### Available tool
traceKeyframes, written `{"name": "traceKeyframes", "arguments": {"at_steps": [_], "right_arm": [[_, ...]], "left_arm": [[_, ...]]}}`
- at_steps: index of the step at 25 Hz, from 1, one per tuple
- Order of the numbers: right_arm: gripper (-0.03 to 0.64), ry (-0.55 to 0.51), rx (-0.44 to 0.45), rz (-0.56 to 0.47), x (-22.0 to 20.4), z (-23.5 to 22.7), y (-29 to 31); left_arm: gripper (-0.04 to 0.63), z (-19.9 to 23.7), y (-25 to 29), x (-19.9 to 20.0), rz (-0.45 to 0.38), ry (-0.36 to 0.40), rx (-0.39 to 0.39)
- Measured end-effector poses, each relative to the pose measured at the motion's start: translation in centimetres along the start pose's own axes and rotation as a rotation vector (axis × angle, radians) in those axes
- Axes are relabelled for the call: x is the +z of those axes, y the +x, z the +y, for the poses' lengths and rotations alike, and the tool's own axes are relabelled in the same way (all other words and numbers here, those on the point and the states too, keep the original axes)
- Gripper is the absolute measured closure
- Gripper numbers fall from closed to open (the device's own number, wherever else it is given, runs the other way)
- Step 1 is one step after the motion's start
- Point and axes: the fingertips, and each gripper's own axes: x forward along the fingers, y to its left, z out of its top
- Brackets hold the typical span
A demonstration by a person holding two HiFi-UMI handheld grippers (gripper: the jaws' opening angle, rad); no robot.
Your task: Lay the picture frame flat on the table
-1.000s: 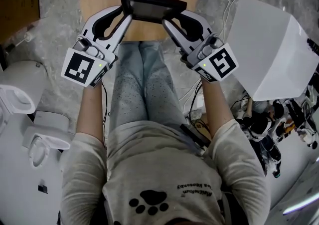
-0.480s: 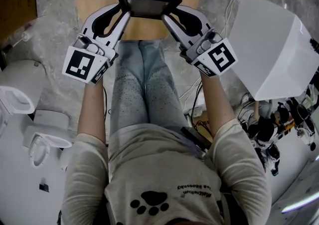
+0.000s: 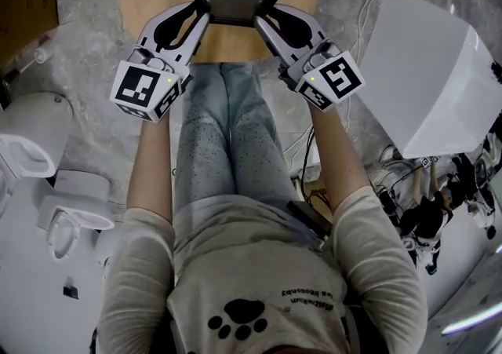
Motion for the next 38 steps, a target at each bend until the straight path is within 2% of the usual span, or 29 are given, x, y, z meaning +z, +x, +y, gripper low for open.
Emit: {"name": "traceKeyframes", "arguments": {"at_steps": [16, 27, 38], "right_arm": [[0.532, 0.122, -0.063, 0.082, -5.7, -2.6, 1.4], [0.531, 0.189, -0.109, 0.185, -10.6, -3.5, 2.1], [0.531, 0.221, -0.156, 0.257, -13.6, -4.0, 2.7]], "left_arm": [[0.509, 1.2, 1.9, -5.6, 0.117, -0.09, 0.041], [0.509, 1.7, 2.7, -10.4, 0.212, -0.144, 0.049], [0.509, 2.3, 2.9, -13.4, 0.258, -0.209, 0.064]]}}
